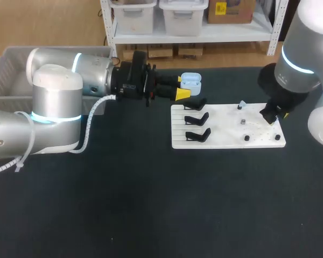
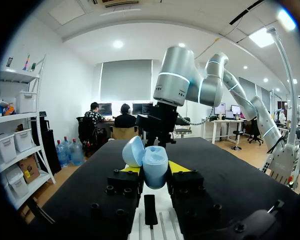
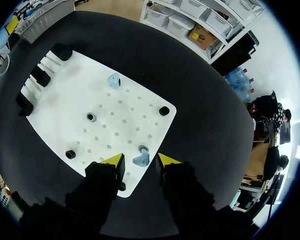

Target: Pick up each earbud case from the left stands, insert the matching earbuds, close the lid, and place the case in the box.

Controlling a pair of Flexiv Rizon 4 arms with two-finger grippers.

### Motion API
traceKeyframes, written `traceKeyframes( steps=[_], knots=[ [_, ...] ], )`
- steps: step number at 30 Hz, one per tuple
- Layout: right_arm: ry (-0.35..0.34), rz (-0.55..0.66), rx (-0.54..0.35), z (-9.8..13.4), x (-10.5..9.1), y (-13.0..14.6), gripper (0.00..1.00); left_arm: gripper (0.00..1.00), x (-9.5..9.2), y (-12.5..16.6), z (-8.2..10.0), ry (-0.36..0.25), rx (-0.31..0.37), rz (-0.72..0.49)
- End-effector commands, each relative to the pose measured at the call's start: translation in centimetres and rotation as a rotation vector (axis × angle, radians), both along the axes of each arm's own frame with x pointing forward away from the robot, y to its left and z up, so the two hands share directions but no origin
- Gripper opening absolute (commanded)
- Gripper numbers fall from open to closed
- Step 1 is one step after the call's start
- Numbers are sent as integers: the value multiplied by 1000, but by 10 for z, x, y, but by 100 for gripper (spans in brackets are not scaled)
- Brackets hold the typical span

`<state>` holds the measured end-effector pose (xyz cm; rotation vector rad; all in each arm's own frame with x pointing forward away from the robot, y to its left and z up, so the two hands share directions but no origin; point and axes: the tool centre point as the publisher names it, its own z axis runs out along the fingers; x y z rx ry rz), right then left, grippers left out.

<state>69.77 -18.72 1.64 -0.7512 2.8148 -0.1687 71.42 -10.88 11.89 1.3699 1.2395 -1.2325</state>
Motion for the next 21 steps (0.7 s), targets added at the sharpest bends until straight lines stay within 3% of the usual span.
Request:
traceKeyframes(
  steps=[1, 10, 21],
  knots=[
    [-20, -6, -8, -2, -1, 0, 40, 0, 0, 0, 0, 0, 1, 1],
    [-33, -12, -17, -3, 4, -1, 32, 0, 0, 0, 0, 0, 1, 1],
    [-30, -19, -18, -4, 4, -2, 30, 0, 0, 0, 0, 0, 1, 1]
  ],
)
